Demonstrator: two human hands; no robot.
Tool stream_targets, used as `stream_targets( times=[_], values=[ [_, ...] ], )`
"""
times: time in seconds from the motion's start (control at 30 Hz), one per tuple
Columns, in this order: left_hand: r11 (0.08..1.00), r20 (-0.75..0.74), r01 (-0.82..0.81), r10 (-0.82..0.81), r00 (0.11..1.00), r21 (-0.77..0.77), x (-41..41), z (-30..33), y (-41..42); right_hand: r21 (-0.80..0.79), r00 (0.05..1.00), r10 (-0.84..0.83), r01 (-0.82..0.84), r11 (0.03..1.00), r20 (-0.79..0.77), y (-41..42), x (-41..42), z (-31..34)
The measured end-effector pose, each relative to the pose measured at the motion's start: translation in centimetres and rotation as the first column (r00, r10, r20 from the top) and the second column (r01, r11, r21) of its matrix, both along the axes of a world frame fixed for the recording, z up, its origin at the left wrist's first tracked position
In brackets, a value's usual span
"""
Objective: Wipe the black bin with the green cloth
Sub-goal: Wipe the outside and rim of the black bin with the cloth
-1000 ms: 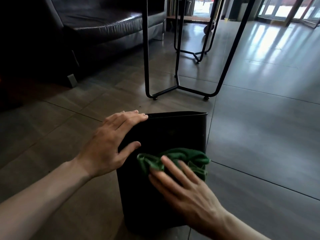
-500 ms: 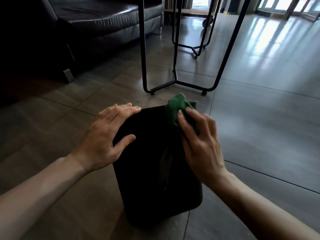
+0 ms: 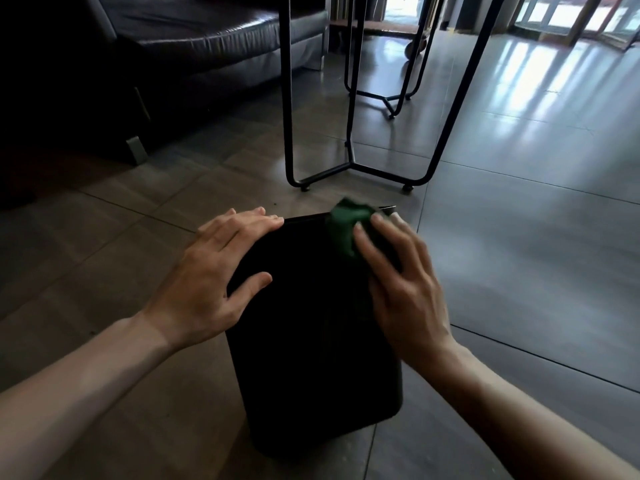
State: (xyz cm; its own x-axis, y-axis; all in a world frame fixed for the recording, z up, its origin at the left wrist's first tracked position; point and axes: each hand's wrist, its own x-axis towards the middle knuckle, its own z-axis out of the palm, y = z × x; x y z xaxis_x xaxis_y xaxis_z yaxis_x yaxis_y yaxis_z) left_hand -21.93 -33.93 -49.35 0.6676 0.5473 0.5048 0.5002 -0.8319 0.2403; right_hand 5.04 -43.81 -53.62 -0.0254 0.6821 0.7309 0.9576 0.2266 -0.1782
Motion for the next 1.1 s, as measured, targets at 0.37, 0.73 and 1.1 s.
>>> stream_targets(
  times=[0.37,0.73,1.1],
  values=[
    [1.0,0.014,0.024,-0.024,1.0,0.007,-0.3,-0.4,-1.1,-0.159,0.668,0.378,-0.365,0.917,0.641,-6.8,-4.7,-8.2],
    [1.0,0.006,-0.013,0.013,1.0,0.004,0.0,-0.7,-0.7,0.005,0.979,0.057,-0.059,0.998,0.196,-2.4,-3.9,-3.9],
    [1.0,0.012,0.006,-0.006,1.0,0.01,0.4,-0.4,-0.9,0.04,0.999,0.004,-0.006,0.999,0.047,-1.2,0.0,-1.6]
  ],
)
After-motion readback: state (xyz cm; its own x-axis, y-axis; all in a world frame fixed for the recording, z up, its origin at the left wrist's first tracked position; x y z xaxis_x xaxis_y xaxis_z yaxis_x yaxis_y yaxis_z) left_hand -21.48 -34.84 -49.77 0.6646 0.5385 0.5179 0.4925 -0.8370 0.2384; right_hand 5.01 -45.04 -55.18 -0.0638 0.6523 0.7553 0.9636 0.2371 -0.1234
